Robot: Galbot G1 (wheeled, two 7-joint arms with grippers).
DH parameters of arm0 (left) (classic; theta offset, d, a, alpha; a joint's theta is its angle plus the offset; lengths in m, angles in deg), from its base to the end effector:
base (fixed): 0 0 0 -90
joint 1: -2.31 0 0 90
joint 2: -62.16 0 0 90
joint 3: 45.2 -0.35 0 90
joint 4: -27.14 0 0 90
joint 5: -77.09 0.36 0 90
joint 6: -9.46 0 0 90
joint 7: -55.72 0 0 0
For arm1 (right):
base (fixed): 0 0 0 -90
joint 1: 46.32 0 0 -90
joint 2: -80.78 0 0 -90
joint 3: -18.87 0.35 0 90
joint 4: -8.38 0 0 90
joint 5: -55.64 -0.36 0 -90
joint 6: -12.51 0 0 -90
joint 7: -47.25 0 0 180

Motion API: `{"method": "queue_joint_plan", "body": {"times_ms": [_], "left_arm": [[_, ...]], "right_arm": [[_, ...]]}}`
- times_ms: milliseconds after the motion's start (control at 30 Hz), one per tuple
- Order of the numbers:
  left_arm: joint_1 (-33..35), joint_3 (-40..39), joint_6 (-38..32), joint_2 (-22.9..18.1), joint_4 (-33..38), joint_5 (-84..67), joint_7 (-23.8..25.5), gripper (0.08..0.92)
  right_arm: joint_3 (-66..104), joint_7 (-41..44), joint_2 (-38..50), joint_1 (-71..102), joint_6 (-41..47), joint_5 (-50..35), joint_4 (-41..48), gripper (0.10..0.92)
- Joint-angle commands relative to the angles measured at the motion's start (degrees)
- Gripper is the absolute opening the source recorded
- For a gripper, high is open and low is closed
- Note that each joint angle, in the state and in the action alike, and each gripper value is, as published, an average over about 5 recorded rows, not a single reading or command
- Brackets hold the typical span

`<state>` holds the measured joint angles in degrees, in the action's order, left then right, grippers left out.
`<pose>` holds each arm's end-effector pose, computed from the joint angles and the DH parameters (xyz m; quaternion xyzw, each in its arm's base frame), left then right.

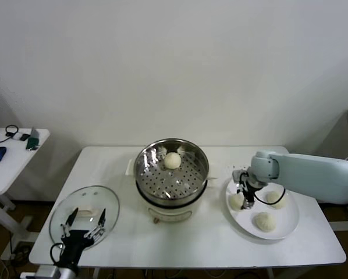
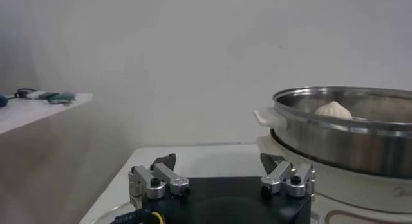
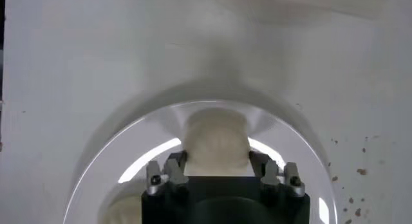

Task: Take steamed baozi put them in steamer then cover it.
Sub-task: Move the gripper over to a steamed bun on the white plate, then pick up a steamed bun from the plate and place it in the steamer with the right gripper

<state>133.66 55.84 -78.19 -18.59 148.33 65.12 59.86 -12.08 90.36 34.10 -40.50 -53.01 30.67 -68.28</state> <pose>0.1265 0.0845 -0.3138 0.0024 -0.9951 -0.0134 0.0975 0.5002 -0.0786 -0.2321 0.4823 -0.5300 0.5283 0.4553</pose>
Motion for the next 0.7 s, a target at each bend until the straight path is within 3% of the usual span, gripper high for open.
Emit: {"method": "queue_joint_plan", "body": {"times_ms": [33,300,700], "left_arm": [[0.1,0.0,0.0,-0.1,-0.1,0.1,-0.1,0.823],[-0.1,0.0,0.2,-0.1,-0.1,0.0,-0.1,0.823],[-0.4,-0.7,0.1,-0.5,-0.3,0.1,-0.3,0.823]], "right_arm": [[0.4,0.5,-0.1,0.6,0.2,-0.4,0.5,0.619],[-3.0,3.1,0.3,-5.3,-2.0,-1.0,-0.1,0.581],[-17.2,12.1,-1.3,-36.0,-7.1,-11.7,-5.3,0.577]]}}
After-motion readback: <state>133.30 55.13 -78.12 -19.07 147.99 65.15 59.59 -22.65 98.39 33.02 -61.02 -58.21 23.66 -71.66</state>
